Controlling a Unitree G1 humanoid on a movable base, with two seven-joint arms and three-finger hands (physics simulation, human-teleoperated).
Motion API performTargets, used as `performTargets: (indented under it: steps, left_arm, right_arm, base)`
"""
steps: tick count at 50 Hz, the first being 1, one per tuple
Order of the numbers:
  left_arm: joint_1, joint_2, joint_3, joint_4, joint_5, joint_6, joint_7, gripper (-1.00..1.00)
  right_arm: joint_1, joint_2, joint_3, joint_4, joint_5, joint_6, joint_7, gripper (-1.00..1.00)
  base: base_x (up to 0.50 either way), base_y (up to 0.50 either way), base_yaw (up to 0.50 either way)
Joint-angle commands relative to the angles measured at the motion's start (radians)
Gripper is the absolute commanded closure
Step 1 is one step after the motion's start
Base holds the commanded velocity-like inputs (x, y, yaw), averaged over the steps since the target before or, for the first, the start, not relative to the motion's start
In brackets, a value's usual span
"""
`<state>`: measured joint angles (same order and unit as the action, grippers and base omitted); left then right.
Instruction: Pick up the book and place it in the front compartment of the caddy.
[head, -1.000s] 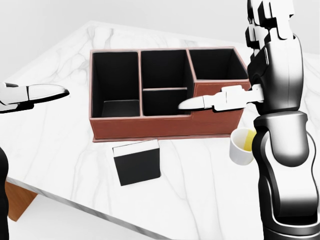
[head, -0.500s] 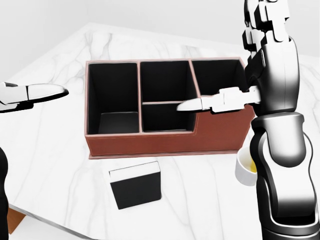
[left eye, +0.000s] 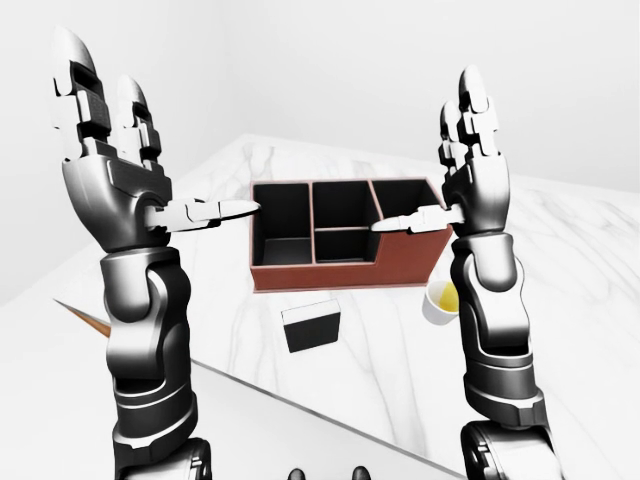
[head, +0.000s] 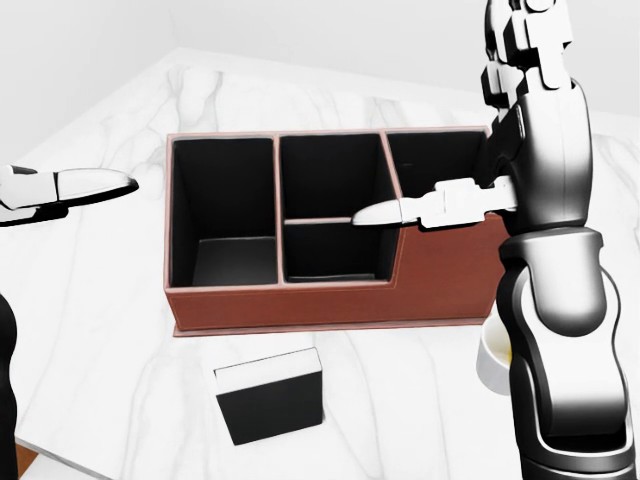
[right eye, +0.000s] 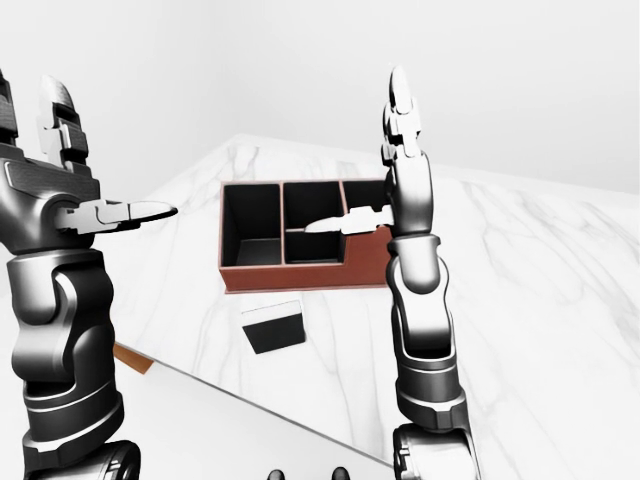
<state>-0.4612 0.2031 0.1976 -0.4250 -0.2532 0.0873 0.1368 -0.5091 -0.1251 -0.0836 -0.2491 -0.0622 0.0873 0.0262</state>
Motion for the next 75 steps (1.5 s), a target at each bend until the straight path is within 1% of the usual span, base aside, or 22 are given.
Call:
performTargets:
  steps: [1, 27, 49, 68, 71, 75]
  left_arm:
    - [0.0, 0.0, 0.0, 0.002, 0.001, 0.0, 0.0, -1.0]
    - [-0.002, 0.006, 0.005, -0.002, -0.008, 0.0, 0.003, -1.0]
    - [0.003, 0.0, 0.0, -0.003, 0.001, 0.0, 0.0, -1.0]
    - [0.001, 0.002, 0.002, -0.009, -0.001, 0.0, 0.0, -1.0]
    - [0.0, 0.002, 0.002, -0.007, -0.001, 0.0, 0.0, -1.0]
    - [0.001, 0.002, 0.002, -0.011, -0.003, 0.0, 0.002, -1.0]
  right_arm:
    - [0.002, 0.001, -0.001, 0.004, -0.002, 0.0, -0.002, -1.0]
    - [-0.005, 0.002, 0.002, -0.01, 0.009, 0.0, -0.001, -1.0]
    - [0.005, 0.007, 0.003, -0.003, 0.01, 0.0, 0.002, -1.0]
    - [0.01, 0.011, 0.01, -0.003, 0.003, 0.0, 0.002, -1.0]
    - [0.014, 0.008, 0.019, -0.004, -0.029, 0.0, -0.005, -1.0]
    - [0.02, 0.018, 0.019, -0.014, -0.023, 0.0, 0.013, -1.0]
  base:
    - [0.0, 0.0, 0.0]
    - [0.0, 0.0, 0.0]
    - [0.0, 0.0, 0.0]
    - [0.27, 0.11, 0.0]
    - [0.0, 0.0, 0.0]
    - [0.0, 0.0, 0.0]
